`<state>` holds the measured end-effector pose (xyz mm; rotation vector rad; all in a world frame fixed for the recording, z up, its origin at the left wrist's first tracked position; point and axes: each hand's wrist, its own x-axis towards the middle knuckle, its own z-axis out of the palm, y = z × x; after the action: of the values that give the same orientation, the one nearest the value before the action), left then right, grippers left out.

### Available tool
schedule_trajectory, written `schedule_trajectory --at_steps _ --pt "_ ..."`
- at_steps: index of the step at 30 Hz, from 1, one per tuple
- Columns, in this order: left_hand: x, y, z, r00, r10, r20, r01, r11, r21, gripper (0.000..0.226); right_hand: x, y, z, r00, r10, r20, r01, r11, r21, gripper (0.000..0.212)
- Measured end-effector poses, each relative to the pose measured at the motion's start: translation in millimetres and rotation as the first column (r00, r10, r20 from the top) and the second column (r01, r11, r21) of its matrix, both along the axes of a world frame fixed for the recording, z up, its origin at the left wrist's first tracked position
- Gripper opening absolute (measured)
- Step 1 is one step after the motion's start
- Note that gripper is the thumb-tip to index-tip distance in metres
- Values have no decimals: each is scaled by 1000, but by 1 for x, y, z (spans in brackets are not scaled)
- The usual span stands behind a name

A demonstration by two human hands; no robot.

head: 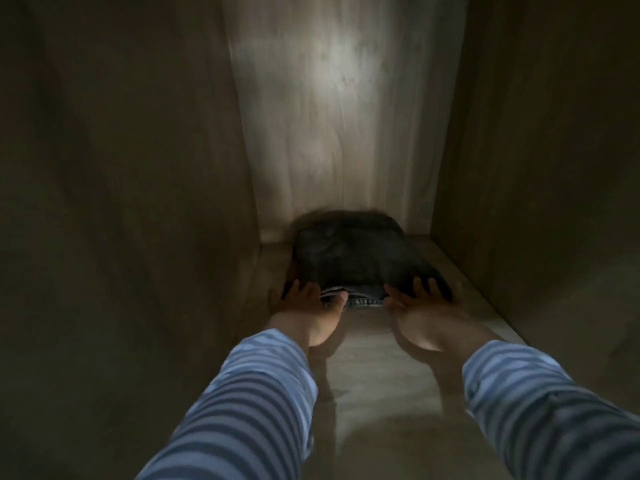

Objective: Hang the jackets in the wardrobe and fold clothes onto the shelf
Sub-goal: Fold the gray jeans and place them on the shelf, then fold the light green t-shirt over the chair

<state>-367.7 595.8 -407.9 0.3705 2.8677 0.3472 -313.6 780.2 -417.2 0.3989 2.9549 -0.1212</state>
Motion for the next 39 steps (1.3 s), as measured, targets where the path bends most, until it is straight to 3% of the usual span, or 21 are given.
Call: schedule_trajectory --at_steps 5,10,16,21,24,27,32,36,39 --pt "61 -2 54 992 -50 -118 49 999 -12 75 57 -27 67 1000 14 26 -15 1000 20 52" --pt "141 -27 125 990 -131 -45 123 981 -149 74 127 -42 147 994 4 113 -2 1000 -23 53" --pt "255 -73 197 993 -97 65 104 987 -121 70 231 -73 221 977 13 212 -27 998 63 53" --pt "315 -106 253 1000 -7 -12 6 998 -62 73 282 -102 274 978 47 205 -49 999 5 55" --pt "352 -132 272 996 76 -48 -76 997 15 68 298 -126 288 973 160 166 -155 987 -44 53" --pt "399 -169 273 979 198 -46 -200 980 -25 65 324 -165 297 950 282 135 -268 957 -112 52" --pt "494 -246 267 902 431 0 -431 902 -36 65 373 -254 302 837 525 154 -514 851 -109 47" --pt "574 -321 276 784 621 -8 -621 783 -39 66 417 -339 306 714 692 109 -682 722 -117 45" --pt "639 -376 276 662 749 -10 -749 661 -54 65 446 -409 300 572 813 108 -808 581 -98 70"
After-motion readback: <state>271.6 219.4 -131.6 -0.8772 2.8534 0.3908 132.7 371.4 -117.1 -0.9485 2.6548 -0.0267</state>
